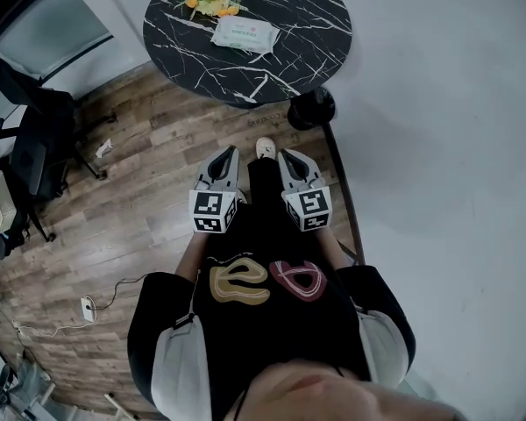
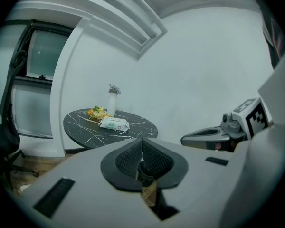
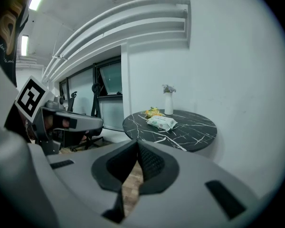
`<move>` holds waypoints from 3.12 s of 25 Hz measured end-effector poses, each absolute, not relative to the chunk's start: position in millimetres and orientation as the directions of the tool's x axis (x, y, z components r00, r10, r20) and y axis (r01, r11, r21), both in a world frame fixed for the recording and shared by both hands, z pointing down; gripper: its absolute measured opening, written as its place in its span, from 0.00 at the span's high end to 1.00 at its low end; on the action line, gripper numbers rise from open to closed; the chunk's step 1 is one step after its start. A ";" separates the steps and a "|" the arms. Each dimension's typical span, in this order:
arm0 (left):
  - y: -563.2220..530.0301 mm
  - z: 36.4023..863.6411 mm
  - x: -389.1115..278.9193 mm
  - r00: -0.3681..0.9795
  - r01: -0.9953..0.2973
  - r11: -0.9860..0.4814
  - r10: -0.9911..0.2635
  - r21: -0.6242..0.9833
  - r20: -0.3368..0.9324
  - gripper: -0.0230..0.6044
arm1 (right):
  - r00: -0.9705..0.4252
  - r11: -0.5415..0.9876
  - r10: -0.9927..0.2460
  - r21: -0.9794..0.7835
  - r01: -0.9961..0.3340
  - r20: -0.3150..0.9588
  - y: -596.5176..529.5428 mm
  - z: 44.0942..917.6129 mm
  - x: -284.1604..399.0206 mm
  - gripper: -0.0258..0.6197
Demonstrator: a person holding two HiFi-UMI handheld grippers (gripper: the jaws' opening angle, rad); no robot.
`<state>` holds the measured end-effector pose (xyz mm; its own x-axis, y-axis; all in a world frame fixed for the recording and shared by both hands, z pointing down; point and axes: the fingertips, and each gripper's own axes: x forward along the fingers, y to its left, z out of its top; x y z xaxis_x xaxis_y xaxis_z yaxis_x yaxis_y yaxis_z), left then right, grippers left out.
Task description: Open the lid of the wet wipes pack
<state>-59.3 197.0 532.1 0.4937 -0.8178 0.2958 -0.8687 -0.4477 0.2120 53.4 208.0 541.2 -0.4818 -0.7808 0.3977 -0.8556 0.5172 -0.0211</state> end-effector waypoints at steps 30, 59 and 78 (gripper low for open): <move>2.4 537.7 -45.0 0.294 -0.954 -0.243 -0.881 0.176 0.372 0.93 | -0.614 0.663 -0.682 -0.018 -0.748 0.396 -23.6 541.4 80.9 0.94; -108.9 538.7 -42.1 0.169 -0.980 -0.113 -0.907 0.164 0.386 0.93 | -0.690 0.754 -0.589 -0.021 -0.656 0.420 -135.1 545.7 88.1 0.94; -164.7 575.6 -70.3 0.288 -0.956 -0.273 -0.818 0.105 0.498 0.93 | -0.637 0.813 -0.521 0.104 -0.572 0.568 -172.9 565.2 15.6 0.79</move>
